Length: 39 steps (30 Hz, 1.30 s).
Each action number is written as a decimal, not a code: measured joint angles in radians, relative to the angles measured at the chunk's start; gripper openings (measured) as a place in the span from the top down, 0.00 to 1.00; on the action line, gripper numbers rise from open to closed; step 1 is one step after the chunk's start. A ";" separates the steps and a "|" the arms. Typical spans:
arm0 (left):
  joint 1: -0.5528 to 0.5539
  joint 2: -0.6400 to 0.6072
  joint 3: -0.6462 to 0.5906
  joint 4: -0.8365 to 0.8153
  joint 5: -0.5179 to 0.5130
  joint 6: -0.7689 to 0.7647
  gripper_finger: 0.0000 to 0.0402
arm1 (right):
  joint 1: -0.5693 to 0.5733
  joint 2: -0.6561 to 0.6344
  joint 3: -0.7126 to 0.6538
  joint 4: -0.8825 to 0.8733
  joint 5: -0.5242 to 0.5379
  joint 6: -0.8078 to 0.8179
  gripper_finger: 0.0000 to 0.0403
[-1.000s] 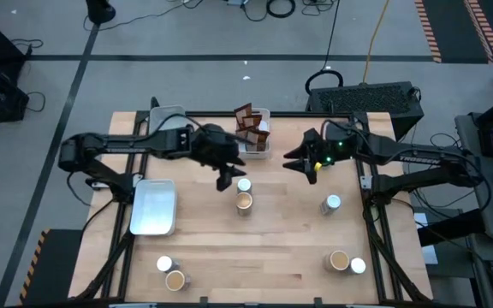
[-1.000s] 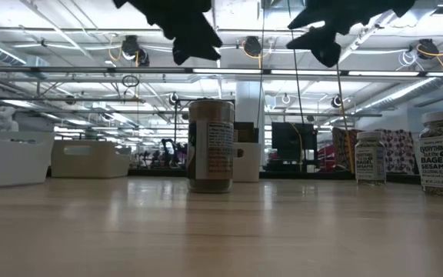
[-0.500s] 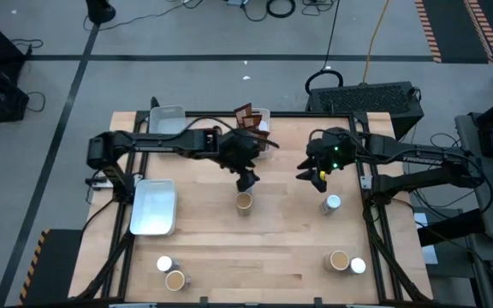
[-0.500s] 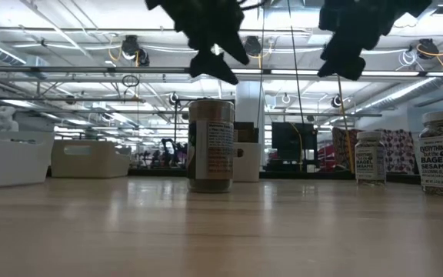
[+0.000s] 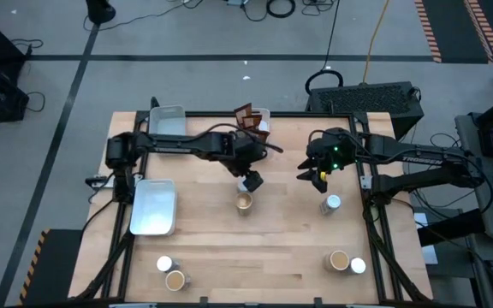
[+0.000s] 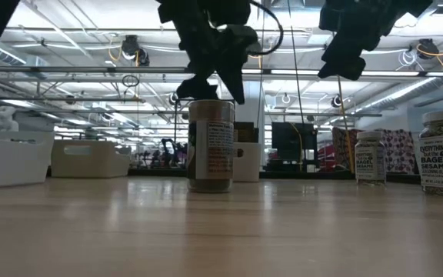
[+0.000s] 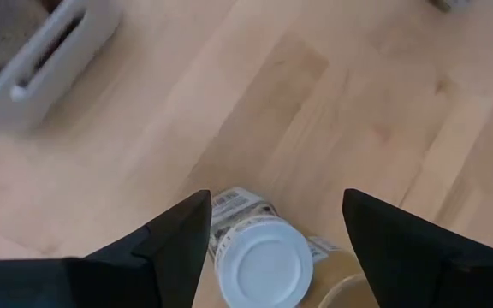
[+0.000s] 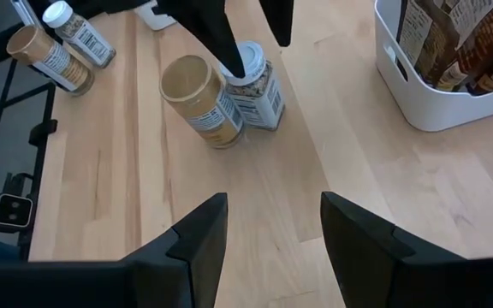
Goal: Sort spices by type
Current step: Put the white seasoning bottle into the gray bin
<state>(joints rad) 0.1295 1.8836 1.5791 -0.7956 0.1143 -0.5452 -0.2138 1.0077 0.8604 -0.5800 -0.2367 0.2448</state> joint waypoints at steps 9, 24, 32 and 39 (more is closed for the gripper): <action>-0.002 0.008 0.000 -0.047 -0.048 -0.119 0.33 | 0.000 0.000 0.000 0.000 0.000 0.005 0.58; -0.026 0.008 0.000 -0.073 -0.068 -0.155 0.33 | 0.000 0.000 0.000 0.000 0.000 0.005 0.58; -0.048 0.014 -0.001 -0.072 -0.096 -0.157 0.33 | 0.000 0.000 0.000 0.000 0.000 0.005 0.58; -0.066 0.040 -0.002 -0.078 -0.092 -0.158 0.33 | 0.000 0.000 -0.001 0.005 0.000 0.004 0.58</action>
<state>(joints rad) 0.0637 1.9234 1.5772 -0.8734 0.0227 -0.7033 -0.2138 1.0077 0.8599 -0.5747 -0.2371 0.2489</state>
